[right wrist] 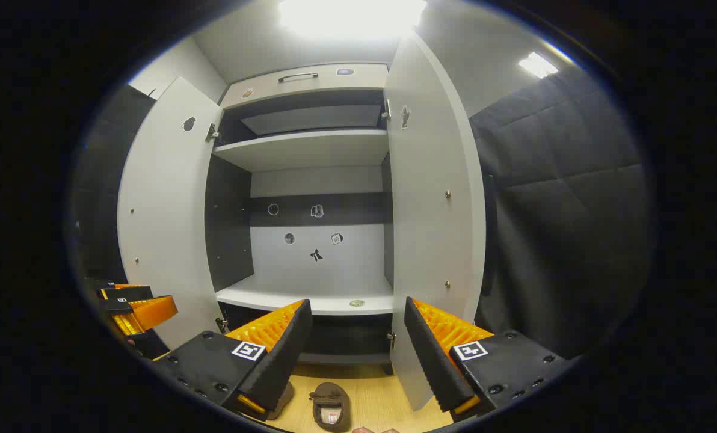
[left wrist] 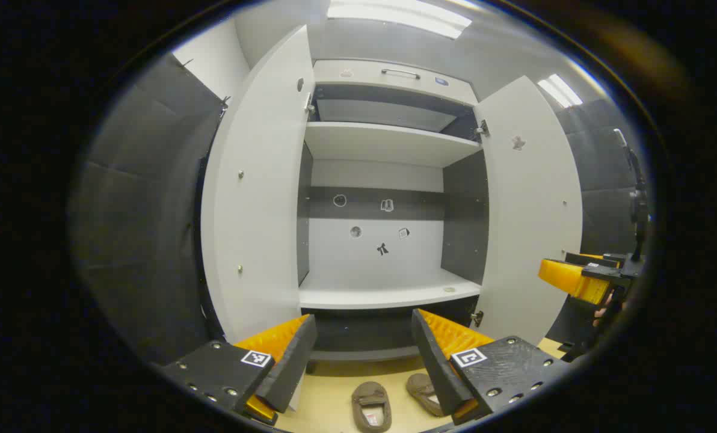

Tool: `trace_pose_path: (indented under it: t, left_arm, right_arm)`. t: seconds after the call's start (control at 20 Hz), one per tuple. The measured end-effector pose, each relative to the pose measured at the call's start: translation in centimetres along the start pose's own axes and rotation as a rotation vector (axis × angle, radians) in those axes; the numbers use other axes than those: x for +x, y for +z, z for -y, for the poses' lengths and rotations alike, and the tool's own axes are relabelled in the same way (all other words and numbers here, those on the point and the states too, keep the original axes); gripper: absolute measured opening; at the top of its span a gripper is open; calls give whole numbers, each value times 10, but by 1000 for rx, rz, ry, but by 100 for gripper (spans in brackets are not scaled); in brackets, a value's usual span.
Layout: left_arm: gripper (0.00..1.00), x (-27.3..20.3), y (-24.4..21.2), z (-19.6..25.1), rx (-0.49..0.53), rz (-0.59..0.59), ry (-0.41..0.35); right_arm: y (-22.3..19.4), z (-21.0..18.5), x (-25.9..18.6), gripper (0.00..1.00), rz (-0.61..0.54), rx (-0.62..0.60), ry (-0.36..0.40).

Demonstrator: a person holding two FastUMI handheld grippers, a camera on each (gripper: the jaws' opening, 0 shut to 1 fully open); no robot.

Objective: Grab one shoe with the right hand and put it into the shoe cabinet, grab the other shoe with the left hand and put it into the shoe cabinet; then close the right door with the right hand and the left door with the left hand.

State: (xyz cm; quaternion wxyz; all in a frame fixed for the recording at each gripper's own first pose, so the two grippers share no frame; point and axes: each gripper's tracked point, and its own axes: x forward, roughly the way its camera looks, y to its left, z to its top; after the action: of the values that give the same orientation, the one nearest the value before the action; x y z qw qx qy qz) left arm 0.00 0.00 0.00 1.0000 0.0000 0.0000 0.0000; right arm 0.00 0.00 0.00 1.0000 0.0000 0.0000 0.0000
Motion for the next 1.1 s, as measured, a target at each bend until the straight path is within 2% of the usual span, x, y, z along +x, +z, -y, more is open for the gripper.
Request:
trace_pose_path:
  t: [0.05, 0.1, 0.15, 0.2, 0.4, 0.45, 0.5, 0.55, 0.6, 0.65, 0.8, 0.85, 0.9, 0.95, 1.0, 1.1]
  left_arm:
    - [96, 0, -1, -2, 1, -3, 5]
    - [96, -1, -2, -3, -1, -7, 8]
    - [92, -1, -4, -5, -4, -9, 13]
    - [96, -2, -5, -6, -10, -11, 14]
    - [96, -3, -10, -6, -11, -23, 16]
    - [92, -3, -12, -6, -10, -24, 15]
    - [96, -4, -11, -6, -11, -25, 12]
    - [92, -4, -13, -6, -12, -27, 11]
    - [92, -4, -13, -6, -15, -28, 10]
    - [96, -5, -14, -5, -16, -30, 6]
    - [96, -5, -14, -6, -8, -27, 4]
    - [92, -7, -16, -8, -5, -27, 5]
    - [92, -7, -16, -9, -5, -29, 6]
    - [96, -9, -18, -11, -5, -32, 7]
    - [92, -10, -20, -12, -7, -36, 9]
    - [92, -13, -25, -13, -9, -46, 14]
  right_arm:
    - [-2, 0, 2, 98, -9, 8, -2]
    - [-4, -1, 4, 96, -19, 16, 0]
    - [-5, -3, 5, 96, -30, 23, 2]
    - [-7, -4, 7, 96, -37, 25, 4]
    - [-14, -12, 7, 98, -68, 21, 22]
    - [-17, -14, 7, 96, -77, 20, 25]
    - [-19, -17, 7, 96, -87, 23, 28]
    - [-22, -19, 6, 98, -98, 28, 34]
    - [-24, -22, 6, 96, -107, 33, 40]
    - [-27, -23, 6, 98, -117, 35, 47]
    - [-28, -25, 9, 98, -131, 35, 54]
    - [-29, -27, 10, 96, -135, 39, 55]
    - [-29, -27, 12, 96, -142, 45, 55]
    - [-30, -29, 13, 96, -149, 49, 58]
    - [-31, -30, 16, 96, -157, 52, 61]
    - [-35, -35, 18, 93, -184, 53, 66]
